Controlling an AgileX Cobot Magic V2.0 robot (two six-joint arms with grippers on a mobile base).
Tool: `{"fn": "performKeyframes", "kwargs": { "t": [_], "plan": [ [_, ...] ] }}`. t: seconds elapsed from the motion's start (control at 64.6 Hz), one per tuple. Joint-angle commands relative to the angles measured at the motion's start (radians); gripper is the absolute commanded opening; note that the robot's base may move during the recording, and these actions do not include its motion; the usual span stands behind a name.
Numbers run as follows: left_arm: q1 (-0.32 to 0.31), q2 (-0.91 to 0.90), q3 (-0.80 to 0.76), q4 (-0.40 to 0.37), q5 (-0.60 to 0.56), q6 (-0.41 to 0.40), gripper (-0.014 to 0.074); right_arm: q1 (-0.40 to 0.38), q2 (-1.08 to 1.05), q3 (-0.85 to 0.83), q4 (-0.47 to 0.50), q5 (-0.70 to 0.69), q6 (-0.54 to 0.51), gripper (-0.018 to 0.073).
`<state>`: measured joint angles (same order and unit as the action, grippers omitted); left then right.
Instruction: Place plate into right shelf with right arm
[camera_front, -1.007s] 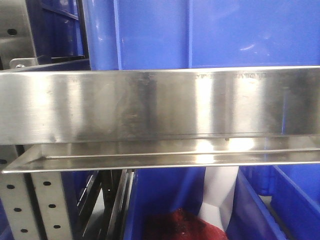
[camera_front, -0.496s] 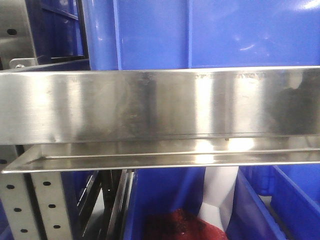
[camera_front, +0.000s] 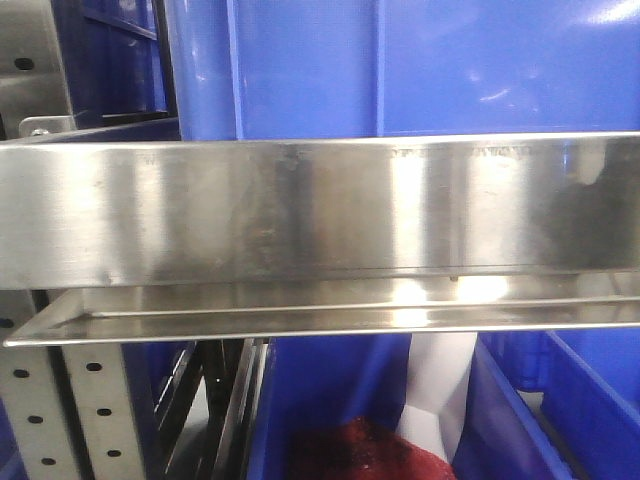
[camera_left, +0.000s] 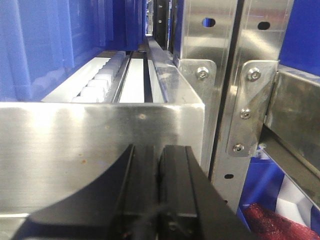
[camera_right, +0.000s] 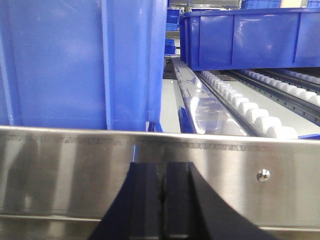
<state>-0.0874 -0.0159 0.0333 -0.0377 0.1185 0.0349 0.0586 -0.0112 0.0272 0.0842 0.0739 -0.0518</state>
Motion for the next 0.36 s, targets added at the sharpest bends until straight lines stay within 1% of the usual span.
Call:
{"fn": "performKeyframes", "kwargs": {
  "t": [0.0, 0.341],
  "plan": [
    [-0.005, -0.007, 0.008, -0.004, -0.086, -0.003, -0.0047, -0.004, -0.006, -0.005, -0.004, -0.082, 0.003, 0.0055],
    [-0.005, -0.007, 0.008, -0.004, -0.086, -0.003, -0.0047, -0.004, -0.006, -0.005, -0.004, -0.081, 0.003, 0.0055]
  ]
}}
